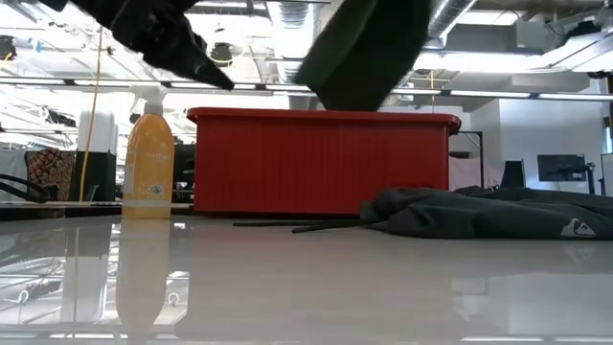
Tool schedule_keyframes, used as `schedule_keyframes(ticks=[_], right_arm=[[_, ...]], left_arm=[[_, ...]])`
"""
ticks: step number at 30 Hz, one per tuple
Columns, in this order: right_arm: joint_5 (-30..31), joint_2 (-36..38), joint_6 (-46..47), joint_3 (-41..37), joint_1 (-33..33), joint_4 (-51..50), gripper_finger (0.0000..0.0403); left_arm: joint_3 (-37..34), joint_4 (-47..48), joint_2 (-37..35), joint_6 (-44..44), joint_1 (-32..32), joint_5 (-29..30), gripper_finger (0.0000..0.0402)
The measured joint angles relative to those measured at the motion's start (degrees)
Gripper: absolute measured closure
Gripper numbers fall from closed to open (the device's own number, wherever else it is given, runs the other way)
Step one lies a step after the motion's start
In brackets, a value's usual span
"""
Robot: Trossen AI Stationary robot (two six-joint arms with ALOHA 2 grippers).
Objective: Fold laundry
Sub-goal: Fold the dark green shirt
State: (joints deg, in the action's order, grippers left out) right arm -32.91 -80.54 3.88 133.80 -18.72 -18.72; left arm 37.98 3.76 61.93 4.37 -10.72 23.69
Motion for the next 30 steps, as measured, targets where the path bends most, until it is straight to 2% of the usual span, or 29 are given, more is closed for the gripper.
schedule_keyframes(ticks=[3, 5, 8, 10, 12, 16, 20, 23, 26, 30], right_arm=[[0.0, 1.9, -7.8, 0.0, 8.2, -14.9, 0.0380], [3.0, 2.4, -13.5, 0.0, 13.6, -26.9, 0.0381], [15.0, 1.3, -17.4, -1.2, 21.0, -41.4, 0.0385], [22.7, 0.8, -15.9, -5.7, 24.6, -42.1, 0.0385], [25.6, 0.9, -14.3, -12.6, 26.0, -38.1, 0.0385], [25.4, 3.9, -9.8, -32.3, 25.3, -26.6, 0.0385], [26.2, 10.8, 0.6, -56.4, 24.2, 1.0, 0.0385], [33.3, 11.7, 9.9, -71.5, 25.4, 22.3, 0.0382], [40.8, 10.2, 14.3, -81.2, 26.8, 34.6, 0.0380], [41.9, 9.4, 15.6, -85.9, 26.6, 40.8, 0.0382]], left_arm=[[0.0, -2.0, 0.0, 1.1, -0.6, -2.7, 0.0280], [0.0, -3.1, 0.0, 1.5, -1.4, -4.8, 0.0280], [0.0, -5.2, 0.0, 2.2, -3.0, -8.6, 0.0280], [0.0, -7.4, 0.0, 2.3, -4.4, -10.7, 0.0280], [0.0, -10.3, 0.9, 2.3, -6.2, -11.3, 0.0280], [0.0, -15.6, 4.4, 2.5, -9.8, -10.8, 0.0280], [0.0, -21.6, 10.3, -0.3, -13.2, -8.5, 0.0280], [0.0, -25.2, 14.4, -4.3, -15.1, -5.1, 0.0280], [0.0, -26.3, 17.1, -7.5, -16.0, -1.9, 0.0280], [0.0, -23.4, 18.0, -12.4, -16.5, 6.5, 0.0280]])
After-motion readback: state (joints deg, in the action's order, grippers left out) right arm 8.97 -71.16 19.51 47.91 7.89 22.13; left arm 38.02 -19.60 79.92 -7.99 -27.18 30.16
